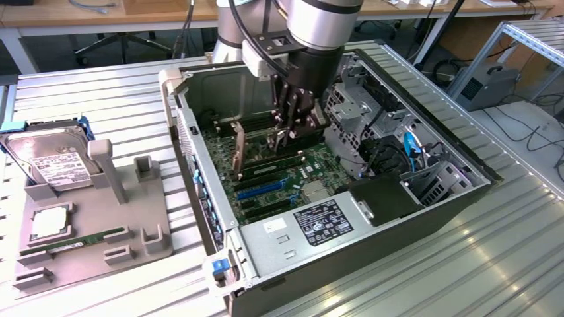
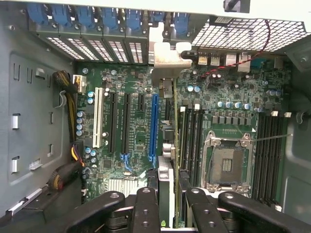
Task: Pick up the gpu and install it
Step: 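Insert the gpu into the slot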
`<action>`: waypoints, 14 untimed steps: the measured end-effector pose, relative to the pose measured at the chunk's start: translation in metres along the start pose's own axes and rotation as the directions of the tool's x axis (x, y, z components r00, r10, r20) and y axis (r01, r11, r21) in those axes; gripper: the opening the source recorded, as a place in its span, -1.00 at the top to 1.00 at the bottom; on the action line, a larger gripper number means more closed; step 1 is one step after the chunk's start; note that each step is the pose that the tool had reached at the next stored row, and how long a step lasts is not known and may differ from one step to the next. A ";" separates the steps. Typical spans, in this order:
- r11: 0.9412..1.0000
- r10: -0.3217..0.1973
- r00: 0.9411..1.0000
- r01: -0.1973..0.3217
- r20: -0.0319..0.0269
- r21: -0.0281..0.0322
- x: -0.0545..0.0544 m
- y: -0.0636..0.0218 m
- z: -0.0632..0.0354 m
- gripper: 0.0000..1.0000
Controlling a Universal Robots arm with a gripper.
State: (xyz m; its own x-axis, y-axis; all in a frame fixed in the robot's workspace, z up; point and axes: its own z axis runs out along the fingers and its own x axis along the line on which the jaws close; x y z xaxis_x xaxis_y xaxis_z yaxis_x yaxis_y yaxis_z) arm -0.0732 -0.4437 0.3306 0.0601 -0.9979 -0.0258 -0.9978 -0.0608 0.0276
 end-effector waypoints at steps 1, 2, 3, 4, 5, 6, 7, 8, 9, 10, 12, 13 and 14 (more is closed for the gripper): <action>1.000 0.000 1.000 0.000 0.000 0.000 0.000 0.0000 0.0000 0.47; 1.000 0.000 1.000 0.000 0.000 0.000 0.001 0.0000 0.0000 0.47; 1.000 0.000 1.000 0.000 0.000 0.000 0.001 0.0000 0.0001 0.47; 1.000 0.000 1.000 0.000 0.000 0.000 0.001 0.0001 0.0000 0.47; 1.000 0.000 1.000 0.000 0.000 0.000 0.002 0.0001 0.0001 0.47; 1.000 0.000 1.000 0.000 0.000 0.000 0.002 0.0001 0.0001 0.47; 1.000 0.000 1.000 0.000 0.000 0.000 0.002 0.0001 0.0001 0.47; 1.000 0.000 1.000 0.000 0.000 0.000 0.002 0.0001 0.0001 0.47; 1.000 0.000 1.000 0.000 0.000 0.000 0.003 0.0002 0.0001 0.47; 1.000 0.000 1.000 0.000 0.000 0.000 0.003 0.0002 0.0001 0.47; 1.000 0.000 1.000 0.000 0.000 0.000 0.003 0.0002 0.0002 0.47; 1.000 0.000 1.000 0.000 0.000 0.000 0.004 0.0002 0.0002 0.47; 1.000 0.000 1.000 0.000 0.000 0.000 0.004 0.0002 0.0001 0.47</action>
State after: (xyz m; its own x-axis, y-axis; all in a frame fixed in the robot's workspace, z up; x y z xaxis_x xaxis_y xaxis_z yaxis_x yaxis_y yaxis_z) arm -0.0732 -0.4477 0.3303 0.0601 -0.9979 -0.0257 -0.9978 -0.0608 0.0276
